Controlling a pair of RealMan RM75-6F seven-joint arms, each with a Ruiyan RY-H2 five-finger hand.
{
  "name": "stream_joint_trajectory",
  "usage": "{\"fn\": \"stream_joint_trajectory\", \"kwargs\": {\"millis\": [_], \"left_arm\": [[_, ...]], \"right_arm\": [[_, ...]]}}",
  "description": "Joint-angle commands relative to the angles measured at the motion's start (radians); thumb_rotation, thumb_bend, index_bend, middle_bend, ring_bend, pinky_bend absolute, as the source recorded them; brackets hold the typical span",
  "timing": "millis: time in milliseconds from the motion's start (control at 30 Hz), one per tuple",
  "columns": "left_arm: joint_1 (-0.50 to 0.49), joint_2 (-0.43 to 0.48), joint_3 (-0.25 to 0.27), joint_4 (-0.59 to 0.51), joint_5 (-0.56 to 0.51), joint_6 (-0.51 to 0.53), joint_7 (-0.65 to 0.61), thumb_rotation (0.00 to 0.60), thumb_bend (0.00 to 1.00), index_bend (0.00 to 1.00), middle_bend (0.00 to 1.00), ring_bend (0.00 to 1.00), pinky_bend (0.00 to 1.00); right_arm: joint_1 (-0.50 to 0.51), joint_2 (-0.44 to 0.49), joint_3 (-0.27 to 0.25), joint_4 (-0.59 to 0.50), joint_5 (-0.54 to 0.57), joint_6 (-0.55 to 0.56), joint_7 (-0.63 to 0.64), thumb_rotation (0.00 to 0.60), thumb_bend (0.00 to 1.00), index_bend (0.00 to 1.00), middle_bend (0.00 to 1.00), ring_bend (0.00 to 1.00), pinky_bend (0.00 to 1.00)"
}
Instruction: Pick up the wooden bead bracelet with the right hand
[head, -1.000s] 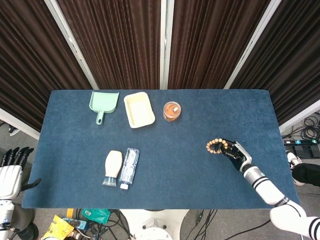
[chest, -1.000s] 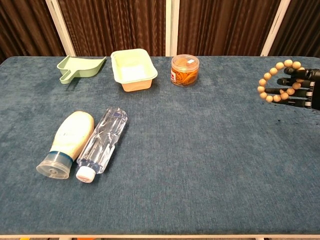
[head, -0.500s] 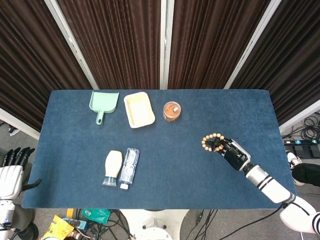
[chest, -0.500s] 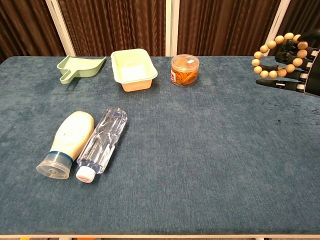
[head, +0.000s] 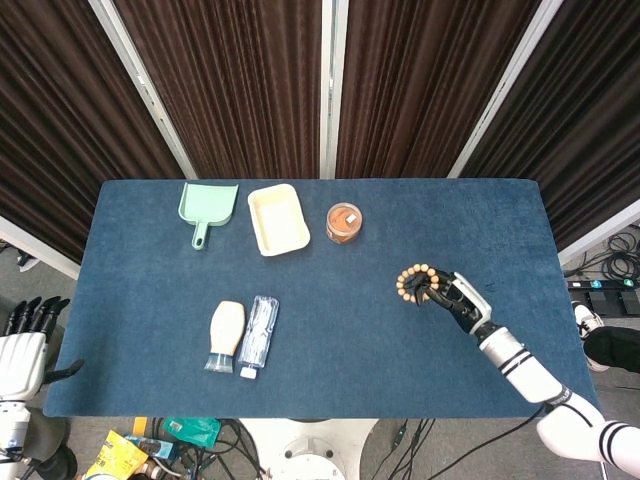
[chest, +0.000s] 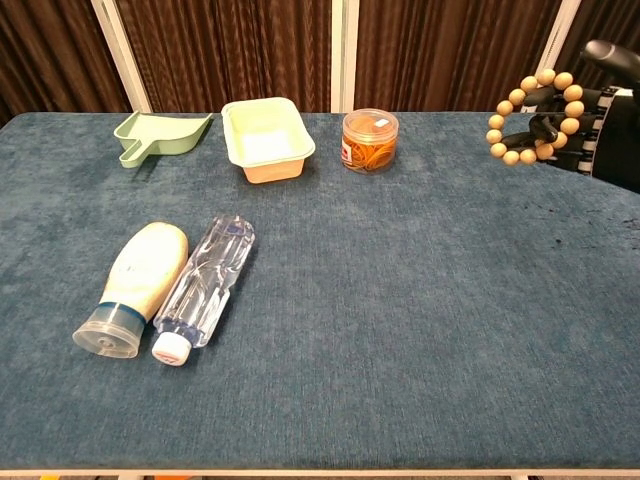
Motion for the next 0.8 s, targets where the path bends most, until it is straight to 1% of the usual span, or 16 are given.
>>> {"fn": "stream_joint_trajectory", "kwargs": {"millis": [33, 133, 200, 233, 267, 300, 333, 367, 433, 500, 633, 800], "left_arm": [[-0.001, 0.0, 0.0, 0.0, -0.001, -0.001, 0.002, 0.6, 0.03, 0.14, 0.12, 0.04, 0.06], [-0.003, -0.001, -0.001, -0.002, -0.002, -0.004, 0.004, 0.6, 0.03, 0.14, 0.12, 0.04, 0.06], [-0.006, 0.0, -0.002, -0.007, -0.002, -0.007, 0.009, 0.6, 0.03, 0.14, 0.12, 0.04, 0.06], [-0.006, 0.001, -0.002, -0.009, -0.003, -0.008, 0.01, 0.6, 0.03, 0.14, 0.12, 0.04, 0.06], [-0.006, 0.001, -0.002, -0.01, -0.003, -0.008, 0.011, 0.6, 0.03, 0.14, 0.12, 0.04, 0.06], [-0.006, 0.001, -0.002, -0.01, -0.004, -0.008, 0.011, 0.6, 0.03, 0.14, 0.12, 0.04, 0.06], [-0.006, 0.001, -0.002, -0.01, -0.004, -0.007, 0.011, 0.6, 0.03, 0.14, 0.12, 0.04, 0.06], [-0.006, 0.001, -0.002, -0.01, -0.004, -0.008, 0.011, 0.6, 0.03, 0.14, 0.12, 0.04, 0.06], [-0.005, 0.001, -0.001, -0.009, -0.006, -0.008, 0.009, 0.6, 0.03, 0.14, 0.12, 0.04, 0.06], [-0.003, -0.001, 0.0, -0.005, -0.007, -0.007, 0.006, 0.6, 0.03, 0.14, 0.12, 0.04, 0.06], [-0.003, -0.005, 0.0, 0.002, -0.009, -0.009, 0.0, 0.6, 0.03, 0.14, 0.12, 0.04, 0.06], [-0.006, -0.009, 0.0, 0.009, -0.005, -0.01, -0.006, 0.6, 0.03, 0.14, 0.12, 0.04, 0.06]], "right_arm": [[-0.008, -0.035, 0.034, -0.039, 0.1, -0.018, -0.085, 0.318, 0.13, 0.61, 0.69, 0.36, 0.0], [-0.008, -0.043, 0.03, -0.034, 0.095, -0.012, -0.045, 0.307, 0.14, 0.63, 0.7, 0.36, 0.0], [-0.006, -0.054, 0.025, -0.018, 0.086, -0.006, -0.019, 0.276, 0.15, 0.63, 0.7, 0.36, 0.0], [-0.005, -0.06, 0.022, -0.009, 0.082, -0.004, -0.011, 0.248, 0.16, 0.63, 0.71, 0.36, 0.0], [-0.004, -0.068, 0.02, 0.001, 0.08, -0.002, 0.001, 0.223, 0.19, 0.63, 0.71, 0.36, 0.0], [-0.003, -0.074, 0.018, 0.007, 0.078, 0.0, 0.009, 0.213, 0.21, 0.63, 0.71, 0.36, 0.0], [-0.002, -0.079, 0.017, 0.013, 0.076, 0.001, 0.017, 0.205, 0.25, 0.63, 0.71, 0.37, 0.0], [-0.001, -0.084, 0.015, 0.021, 0.075, 0.002, 0.024, 0.201, 0.3, 0.63, 0.71, 0.37, 0.0], [0.001, -0.09, 0.011, 0.031, 0.069, 0.007, 0.03, 0.199, 0.36, 0.63, 0.72, 0.37, 0.0], [0.002, -0.095, 0.008, 0.039, 0.067, 0.012, 0.03, 0.2, 0.4, 0.63, 0.72, 0.38, 0.0], [0.002, -0.094, 0.003, 0.041, 0.064, 0.021, 0.047, 0.198, 0.42, 0.65, 0.73, 0.39, 0.0], [0.009, -0.09, -0.008, 0.047, 0.055, 0.019, 0.108, 0.2, 0.38, 0.7, 0.75, 0.4, 0.0]]}}
